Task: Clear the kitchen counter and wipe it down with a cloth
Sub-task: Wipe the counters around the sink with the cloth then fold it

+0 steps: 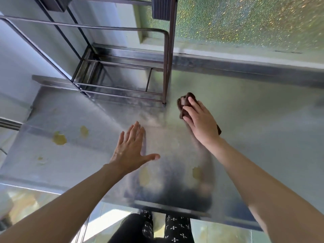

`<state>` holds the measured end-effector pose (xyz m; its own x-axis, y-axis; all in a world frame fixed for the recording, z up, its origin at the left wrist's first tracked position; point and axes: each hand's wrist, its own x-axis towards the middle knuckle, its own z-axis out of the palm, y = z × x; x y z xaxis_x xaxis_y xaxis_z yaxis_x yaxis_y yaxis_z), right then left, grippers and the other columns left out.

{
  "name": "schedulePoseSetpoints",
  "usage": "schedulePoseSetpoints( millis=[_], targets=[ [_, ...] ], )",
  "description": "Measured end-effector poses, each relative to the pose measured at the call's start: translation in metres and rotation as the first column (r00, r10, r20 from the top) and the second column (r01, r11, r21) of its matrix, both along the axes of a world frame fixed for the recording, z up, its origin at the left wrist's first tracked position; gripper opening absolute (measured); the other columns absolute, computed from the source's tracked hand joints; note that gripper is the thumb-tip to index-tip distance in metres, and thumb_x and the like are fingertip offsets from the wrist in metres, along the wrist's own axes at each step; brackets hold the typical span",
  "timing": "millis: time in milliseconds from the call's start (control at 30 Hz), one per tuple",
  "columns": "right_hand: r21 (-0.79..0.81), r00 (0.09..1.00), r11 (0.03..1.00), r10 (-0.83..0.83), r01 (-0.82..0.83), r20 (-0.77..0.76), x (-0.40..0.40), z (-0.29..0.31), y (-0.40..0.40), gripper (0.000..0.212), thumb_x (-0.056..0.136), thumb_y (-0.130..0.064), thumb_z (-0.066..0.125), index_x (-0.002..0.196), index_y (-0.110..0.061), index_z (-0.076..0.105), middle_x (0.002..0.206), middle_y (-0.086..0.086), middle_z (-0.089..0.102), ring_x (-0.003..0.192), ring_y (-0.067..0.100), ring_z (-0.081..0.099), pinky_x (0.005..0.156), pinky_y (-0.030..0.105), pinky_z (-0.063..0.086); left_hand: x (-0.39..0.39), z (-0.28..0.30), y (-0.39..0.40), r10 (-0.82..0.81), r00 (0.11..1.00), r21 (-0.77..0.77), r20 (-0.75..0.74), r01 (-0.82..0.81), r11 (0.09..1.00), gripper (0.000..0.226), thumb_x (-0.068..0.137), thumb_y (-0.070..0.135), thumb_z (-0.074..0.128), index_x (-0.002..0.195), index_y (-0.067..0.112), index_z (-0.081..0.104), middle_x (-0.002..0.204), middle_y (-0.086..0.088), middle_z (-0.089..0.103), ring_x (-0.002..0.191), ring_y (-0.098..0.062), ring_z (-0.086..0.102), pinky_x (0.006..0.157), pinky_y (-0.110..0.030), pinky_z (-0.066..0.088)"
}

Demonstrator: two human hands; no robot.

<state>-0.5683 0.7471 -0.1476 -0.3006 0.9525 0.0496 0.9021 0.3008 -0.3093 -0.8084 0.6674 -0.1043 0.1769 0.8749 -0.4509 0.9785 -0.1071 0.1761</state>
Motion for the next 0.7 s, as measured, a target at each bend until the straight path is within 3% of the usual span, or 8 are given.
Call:
schedulePoseSetpoints(
  millis=[133, 267, 367, 433, 500, 600, 700],
  targets=[
    [0.044, 0.99, 0.989, 0.139, -0.139, 0.0, -0.01, 0.0, -0.059, 0.033, 0.086, -0.032, 0.047, 0.105, -0.011, 0.065, 0.133, 0.01, 0.055, 0.115, 0.037, 0.056, 0.087, 0.046, 0.052, -0.001, 0.001, -0.02, -0.06, 0.998, 0.019, 0.034, 0.059, 0.998, 0.121, 0.056, 0.088, 0.024, 0.145, 0.01, 0.0, 0.156, -0.008, -0.007, 0.145, -0.022, -0.005, 0.117, -0.044, 0.001],
    [-0.003, 0.953, 0.954, 0.301, -0.301, 0.022, -0.008, -0.002, -0.129, 0.035, 0.088, -0.036, 0.045, 0.111, -0.019, 0.065, 0.137, 0.003, 0.052, 0.121, 0.029, 0.053, 0.096, 0.039, 0.047, -0.001, 0.001, -0.043, -0.122, 0.991, 0.018, 0.049, 0.121, 0.992, 0.126, 0.05, 0.091, 0.014, 0.145, 0.009, 0.0, 0.156, -0.009, -0.006, 0.145, -0.023, -0.004, 0.117, -0.043, 0.001],
    [-0.033, 0.949, 0.952, 0.307, -0.305, 0.078, 0.013, 0.0, -0.152, 0.036, 0.089, -0.038, 0.042, 0.114, -0.021, 0.062, 0.139, 0.001, 0.05, 0.124, 0.026, 0.05, 0.101, 0.033, 0.035, -0.005, 0.0, -0.061, -0.179, 0.983, 0.023, 0.043, 0.178, 0.984, 0.125, 0.051, 0.09, 0.013, 0.145, 0.009, -0.002, 0.156, -0.01, -0.008, 0.145, -0.022, -0.005, 0.116, -0.043, 0.0],
    [-0.02, 0.98, 0.982, 0.187, -0.186, 0.073, 0.032, 0.002, -0.157, 0.036, 0.089, -0.037, 0.043, 0.113, -0.019, 0.062, 0.139, 0.004, 0.05, 0.122, 0.029, 0.051, 0.1, 0.035, 0.036, -0.01, 0.003, -0.072, -0.203, 0.979, 0.026, 0.034, 0.202, 0.979, 0.125, 0.051, 0.089, 0.012, 0.145, 0.008, -0.003, 0.156, -0.01, -0.009, 0.144, -0.022, -0.006, 0.116, -0.043, 0.0],
    [-0.043, 0.999, 0.998, -0.035, 0.036, 0.027, 0.048, 0.004, -0.16, 0.038, 0.09, -0.037, 0.043, 0.116, -0.016, 0.061, 0.142, 0.005, 0.046, 0.124, 0.034, 0.048, 0.1, 0.043, 0.04, -0.016, 0.006, -0.08, -0.215, 0.976, 0.021, 0.021, 0.215, 0.976, 0.127, 0.049, 0.089, 0.008, 0.145, 0.008, -0.004, 0.156, -0.009, -0.01, 0.144, -0.021, -0.007, 0.116, -0.043, 0.0],
    [-0.055, 0.937, 0.935, -0.349, 0.35, 0.032, 0.055, 0.002, -0.169, 0.037, 0.092, -0.03, 0.047, 0.124, -0.015, 0.056, 0.149, 0.006, 0.036, 0.129, 0.038, 0.039, 0.105, 0.047, 0.034, -0.029, 0.006, -0.092, -0.195, 0.98, 0.019, 0.039, 0.194, 0.981, 0.138, 0.039, 0.096, -0.002, 0.145, 0.008, -0.003, 0.156, -0.01, -0.009, 0.145, -0.022, -0.006, 0.116, -0.043, 0.0],
    [-0.009, 0.845, 0.845, -0.535, 0.535, 0.013, 0.032, -0.001, -0.179, 0.034, 0.093, -0.024, 0.047, 0.124, -0.012, 0.055, 0.149, 0.009, 0.036, 0.125, 0.043, 0.04, 0.102, 0.05, 0.035, -0.044, 0.001, -0.103, -0.167, 0.984, 0.021, 0.055, 0.166, 0.986, 0.14, 0.037, 0.097, -0.004, 0.146, 0.009, -0.002, 0.156, -0.009, -0.007, 0.145, -0.022, -0.004, 0.117, -0.042, 0.0]
  ],
)
